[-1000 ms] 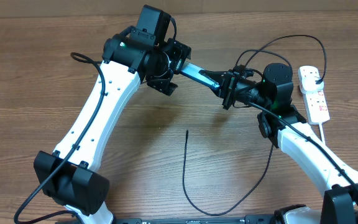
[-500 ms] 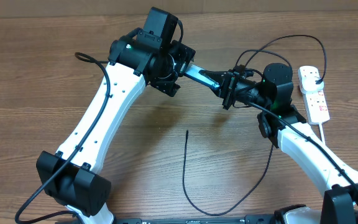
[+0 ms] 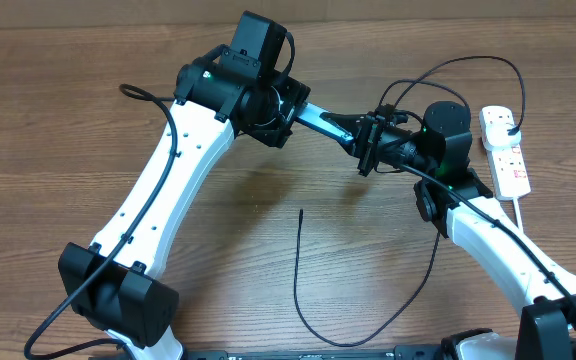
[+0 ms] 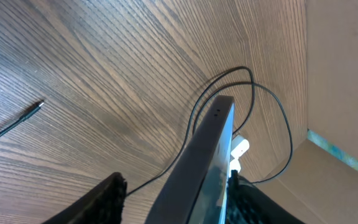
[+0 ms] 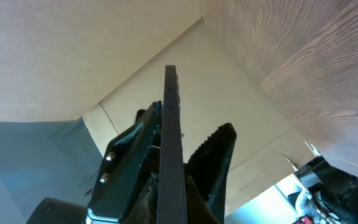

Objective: Plug charger to phone and switch on socket

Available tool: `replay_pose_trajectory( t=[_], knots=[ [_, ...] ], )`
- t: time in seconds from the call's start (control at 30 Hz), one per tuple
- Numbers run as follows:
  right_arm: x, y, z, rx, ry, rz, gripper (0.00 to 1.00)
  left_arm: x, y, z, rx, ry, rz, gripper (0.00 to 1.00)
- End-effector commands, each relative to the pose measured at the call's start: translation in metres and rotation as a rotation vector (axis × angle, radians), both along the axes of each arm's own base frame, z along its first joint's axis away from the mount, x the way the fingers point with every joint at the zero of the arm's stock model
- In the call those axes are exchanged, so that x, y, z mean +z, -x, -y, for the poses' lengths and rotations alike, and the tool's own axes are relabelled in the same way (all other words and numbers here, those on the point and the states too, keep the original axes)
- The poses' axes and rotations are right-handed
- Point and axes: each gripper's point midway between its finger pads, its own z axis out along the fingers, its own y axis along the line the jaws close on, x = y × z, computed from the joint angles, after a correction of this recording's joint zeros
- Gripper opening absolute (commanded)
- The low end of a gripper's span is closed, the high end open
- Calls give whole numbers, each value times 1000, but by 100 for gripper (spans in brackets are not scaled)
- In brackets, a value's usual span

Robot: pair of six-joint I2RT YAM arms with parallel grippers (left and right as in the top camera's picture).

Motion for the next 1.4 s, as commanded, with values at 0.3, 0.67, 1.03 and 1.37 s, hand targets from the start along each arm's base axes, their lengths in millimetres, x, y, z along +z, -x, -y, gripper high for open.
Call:
replay_pose_trajectory(
  t=[0.3,0.67,1.03,1.37],
  knots=[
    [12,-1,-2,-7,-74,-84,4,-4,-2,0,24,-10,-9,32],
    [12,-1,-2,-7,-74,-84,4,-4,-3,1,22,-9,-6,20],
    [12,-1,-2,-7,-74,-83,4,-2,-4,6,12,6,3,7],
    [12,-1,-2,-8,-74,-83,4,2,-9,10,-1,18,36,5]
  ],
)
